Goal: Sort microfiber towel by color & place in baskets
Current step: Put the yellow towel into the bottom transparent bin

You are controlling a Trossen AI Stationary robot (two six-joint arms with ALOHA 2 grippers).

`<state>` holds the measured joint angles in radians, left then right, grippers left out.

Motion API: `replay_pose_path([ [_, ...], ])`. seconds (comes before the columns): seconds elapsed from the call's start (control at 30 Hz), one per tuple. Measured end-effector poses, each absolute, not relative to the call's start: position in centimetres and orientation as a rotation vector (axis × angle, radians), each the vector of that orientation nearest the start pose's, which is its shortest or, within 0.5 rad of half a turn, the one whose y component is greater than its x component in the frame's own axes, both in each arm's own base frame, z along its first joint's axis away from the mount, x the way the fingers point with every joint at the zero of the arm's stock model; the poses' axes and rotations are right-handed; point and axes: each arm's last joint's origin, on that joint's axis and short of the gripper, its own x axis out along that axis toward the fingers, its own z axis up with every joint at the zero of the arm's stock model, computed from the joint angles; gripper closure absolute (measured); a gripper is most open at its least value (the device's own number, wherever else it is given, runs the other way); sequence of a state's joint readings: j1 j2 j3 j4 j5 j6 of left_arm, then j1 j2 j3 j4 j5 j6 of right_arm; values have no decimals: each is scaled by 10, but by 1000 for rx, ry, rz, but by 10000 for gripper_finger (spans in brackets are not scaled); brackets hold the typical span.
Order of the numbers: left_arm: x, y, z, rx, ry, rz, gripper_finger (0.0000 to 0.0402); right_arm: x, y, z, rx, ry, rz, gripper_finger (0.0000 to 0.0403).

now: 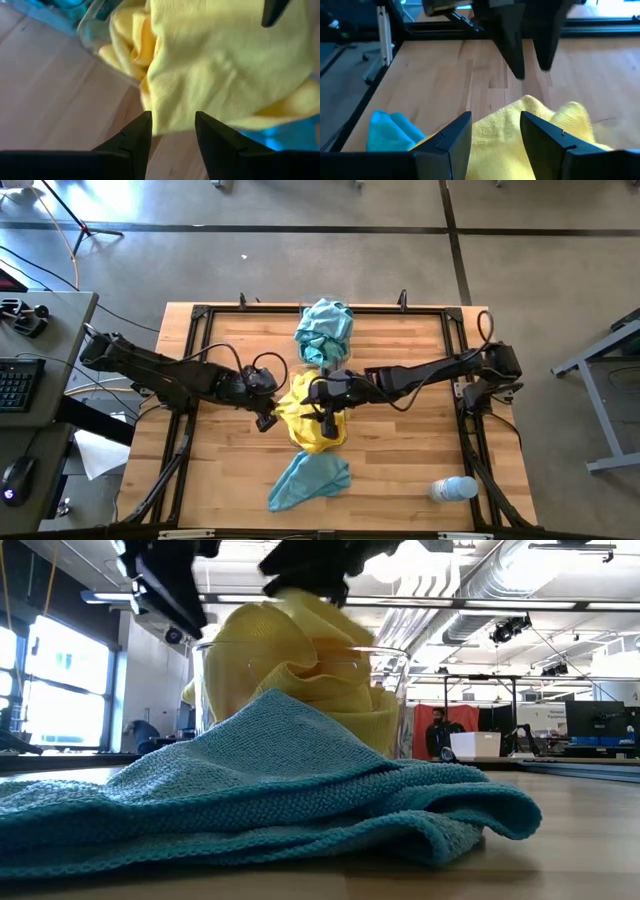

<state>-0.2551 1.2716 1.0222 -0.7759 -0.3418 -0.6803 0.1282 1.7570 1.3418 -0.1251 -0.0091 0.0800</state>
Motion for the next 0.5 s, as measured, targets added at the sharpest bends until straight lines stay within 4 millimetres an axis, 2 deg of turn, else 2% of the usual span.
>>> replay_pose_path([
  [0.2, 223, -58, 271, -278, 987, 412, 261, 404, 50, 240, 165, 664, 46, 238],
  [0.27, 214, -60, 271, -251, 1014, 429, 261, 403, 49, 231, 180, 718, -23, 238],
  [0.37, 199, -64, 271, -220, 996, 451, 261, 400, 46, 226, 196, 768, -128, 238],
  [0.5, 179, -64, 268, -230, 944, 459, 261, 396, 45, 223, 226, 808, -186, 238],
])
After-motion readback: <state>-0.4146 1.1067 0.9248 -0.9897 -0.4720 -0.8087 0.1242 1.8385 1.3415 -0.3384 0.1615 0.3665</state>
